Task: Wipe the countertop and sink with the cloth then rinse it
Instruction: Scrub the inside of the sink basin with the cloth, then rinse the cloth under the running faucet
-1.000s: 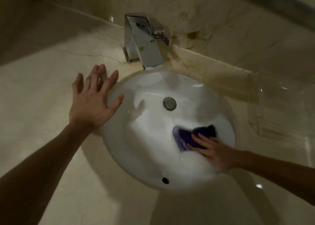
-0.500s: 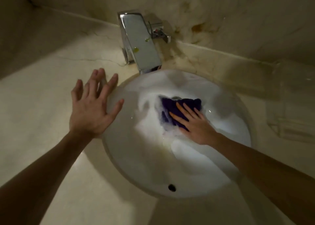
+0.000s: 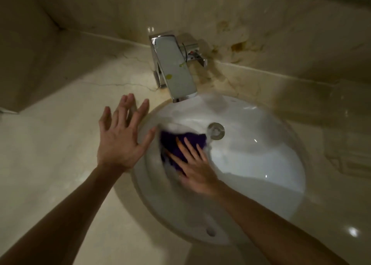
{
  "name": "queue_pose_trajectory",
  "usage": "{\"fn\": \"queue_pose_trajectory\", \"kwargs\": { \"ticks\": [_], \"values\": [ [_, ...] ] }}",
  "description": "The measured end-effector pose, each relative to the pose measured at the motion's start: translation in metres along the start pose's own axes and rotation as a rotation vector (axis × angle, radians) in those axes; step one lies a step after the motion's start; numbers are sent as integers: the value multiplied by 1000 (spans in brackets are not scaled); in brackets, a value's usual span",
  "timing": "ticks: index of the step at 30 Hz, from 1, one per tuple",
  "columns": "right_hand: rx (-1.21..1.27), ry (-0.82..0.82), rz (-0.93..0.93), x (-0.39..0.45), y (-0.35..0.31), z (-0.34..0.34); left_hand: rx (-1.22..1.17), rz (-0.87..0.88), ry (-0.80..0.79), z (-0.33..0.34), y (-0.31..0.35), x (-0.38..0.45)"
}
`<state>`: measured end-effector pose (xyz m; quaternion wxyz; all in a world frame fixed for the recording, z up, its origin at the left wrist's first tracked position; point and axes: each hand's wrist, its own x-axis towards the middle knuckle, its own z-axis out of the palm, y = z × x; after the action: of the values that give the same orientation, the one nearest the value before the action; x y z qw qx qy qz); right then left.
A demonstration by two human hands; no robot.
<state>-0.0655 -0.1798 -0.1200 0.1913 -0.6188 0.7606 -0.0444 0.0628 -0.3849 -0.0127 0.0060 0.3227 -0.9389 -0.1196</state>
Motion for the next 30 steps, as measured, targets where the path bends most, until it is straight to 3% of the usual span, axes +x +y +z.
{"fn": "queue_pose_trajectory", "kwargs": {
  "ticks": [3,9,12,16,20,24,30],
  "values": [
    [-10,16,78,35,11,-9,4,-4,23,0,1,-1],
    [-13,-119,1,34,24,-54,1,-1,24,0,0,-1],
    [-26,21,41,33,27,-112,6,-5,7,0,-1,-1],
    [139,389,273,30,27,-175,12,-3,-23,-1,-4,-1],
    [428,595,490,48,12,-220,18,-6,-65,-1,-4,-1],
    [426,584,464,74,-7,-246,3,2,-122,-4,-7,2],
    [219,587,370,88,5,-255,-69,-18,-173,-12,-4,0]
  ]
}}
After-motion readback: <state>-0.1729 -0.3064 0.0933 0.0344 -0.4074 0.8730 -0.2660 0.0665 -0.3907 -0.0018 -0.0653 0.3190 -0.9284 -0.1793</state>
